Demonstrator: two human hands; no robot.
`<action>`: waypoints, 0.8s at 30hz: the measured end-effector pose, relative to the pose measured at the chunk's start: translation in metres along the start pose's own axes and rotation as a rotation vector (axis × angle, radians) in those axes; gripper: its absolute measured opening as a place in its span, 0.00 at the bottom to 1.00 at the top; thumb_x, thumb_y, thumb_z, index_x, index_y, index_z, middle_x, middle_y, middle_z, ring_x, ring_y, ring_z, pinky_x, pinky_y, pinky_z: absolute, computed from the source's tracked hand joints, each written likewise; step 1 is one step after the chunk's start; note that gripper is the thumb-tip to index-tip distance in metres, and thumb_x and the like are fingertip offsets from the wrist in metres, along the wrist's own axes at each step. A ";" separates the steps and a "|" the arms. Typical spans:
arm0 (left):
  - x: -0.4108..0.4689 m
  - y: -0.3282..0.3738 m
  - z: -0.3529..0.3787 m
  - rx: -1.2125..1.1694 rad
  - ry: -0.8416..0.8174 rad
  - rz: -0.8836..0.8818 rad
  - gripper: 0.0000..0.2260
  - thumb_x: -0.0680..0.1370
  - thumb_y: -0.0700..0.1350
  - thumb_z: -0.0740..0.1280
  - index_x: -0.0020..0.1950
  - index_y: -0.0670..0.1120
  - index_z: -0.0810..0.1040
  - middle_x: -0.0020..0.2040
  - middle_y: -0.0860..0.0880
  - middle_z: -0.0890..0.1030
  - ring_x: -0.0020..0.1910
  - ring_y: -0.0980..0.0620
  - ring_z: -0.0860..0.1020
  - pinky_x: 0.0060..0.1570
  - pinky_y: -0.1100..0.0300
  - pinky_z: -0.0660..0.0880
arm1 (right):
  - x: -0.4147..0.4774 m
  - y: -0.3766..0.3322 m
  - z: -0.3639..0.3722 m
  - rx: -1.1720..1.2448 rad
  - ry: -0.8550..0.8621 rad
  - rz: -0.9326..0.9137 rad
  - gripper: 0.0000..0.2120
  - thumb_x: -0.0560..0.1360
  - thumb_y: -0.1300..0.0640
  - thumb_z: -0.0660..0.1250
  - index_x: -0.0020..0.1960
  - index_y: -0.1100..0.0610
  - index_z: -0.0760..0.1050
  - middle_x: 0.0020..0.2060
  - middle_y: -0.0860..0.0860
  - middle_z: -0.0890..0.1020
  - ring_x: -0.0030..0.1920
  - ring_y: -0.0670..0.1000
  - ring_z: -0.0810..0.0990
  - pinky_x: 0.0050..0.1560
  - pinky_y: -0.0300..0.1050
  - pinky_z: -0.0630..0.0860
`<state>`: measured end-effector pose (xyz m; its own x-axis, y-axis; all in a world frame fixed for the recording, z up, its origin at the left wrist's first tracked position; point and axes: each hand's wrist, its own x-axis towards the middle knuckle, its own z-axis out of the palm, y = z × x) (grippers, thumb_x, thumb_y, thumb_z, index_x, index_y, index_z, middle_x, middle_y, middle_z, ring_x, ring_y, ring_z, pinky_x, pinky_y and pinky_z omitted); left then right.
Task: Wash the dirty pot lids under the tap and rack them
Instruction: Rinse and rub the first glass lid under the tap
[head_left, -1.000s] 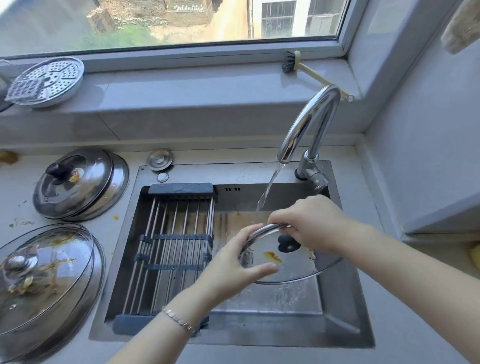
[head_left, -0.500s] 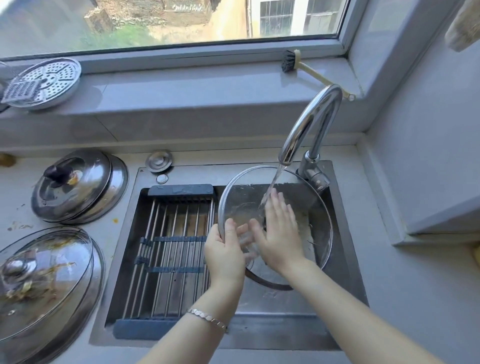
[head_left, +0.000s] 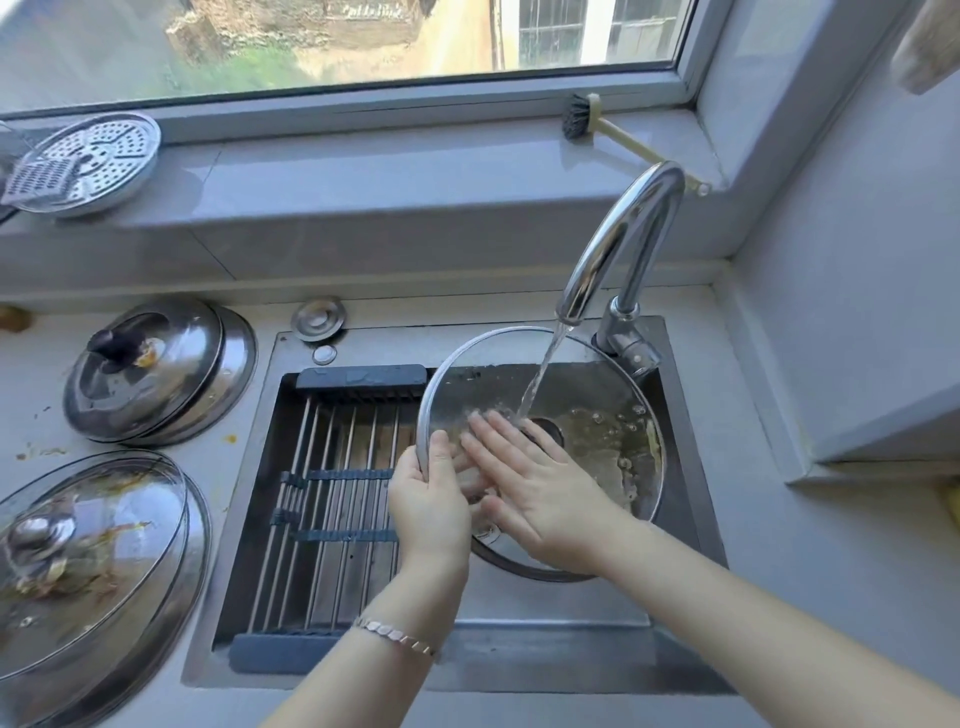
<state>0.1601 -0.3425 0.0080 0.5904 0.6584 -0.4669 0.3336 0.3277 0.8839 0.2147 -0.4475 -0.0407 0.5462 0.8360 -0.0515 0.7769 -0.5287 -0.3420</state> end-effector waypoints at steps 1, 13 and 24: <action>0.002 0.002 -0.003 0.016 0.003 0.012 0.11 0.81 0.47 0.58 0.50 0.39 0.72 0.42 0.42 0.82 0.34 0.48 0.83 0.22 0.60 0.77 | -0.005 0.007 -0.002 -0.059 -0.013 0.011 0.31 0.79 0.39 0.35 0.75 0.56 0.50 0.74 0.52 0.54 0.74 0.53 0.55 0.70 0.50 0.48; -0.004 -0.004 0.005 0.101 -0.021 -0.034 0.13 0.80 0.47 0.60 0.42 0.39 0.75 0.41 0.36 0.81 0.42 0.38 0.82 0.40 0.43 0.80 | 0.012 -0.011 -0.013 0.101 -0.035 0.065 0.35 0.71 0.37 0.31 0.75 0.51 0.39 0.70 0.41 0.37 0.73 0.44 0.35 0.72 0.46 0.32; -0.005 0.010 0.001 0.062 -0.020 -0.022 0.12 0.81 0.47 0.56 0.43 0.41 0.69 0.40 0.40 0.79 0.32 0.45 0.81 0.22 0.56 0.77 | 0.023 0.021 -0.017 0.178 0.035 0.763 0.30 0.80 0.45 0.46 0.76 0.57 0.41 0.76 0.53 0.41 0.76 0.52 0.39 0.73 0.50 0.38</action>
<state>0.1616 -0.3435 0.0191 0.5967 0.6380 -0.4867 0.3908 0.2988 0.8706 0.2488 -0.4420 -0.0336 0.9207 0.2448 -0.3039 0.1230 -0.9212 -0.3692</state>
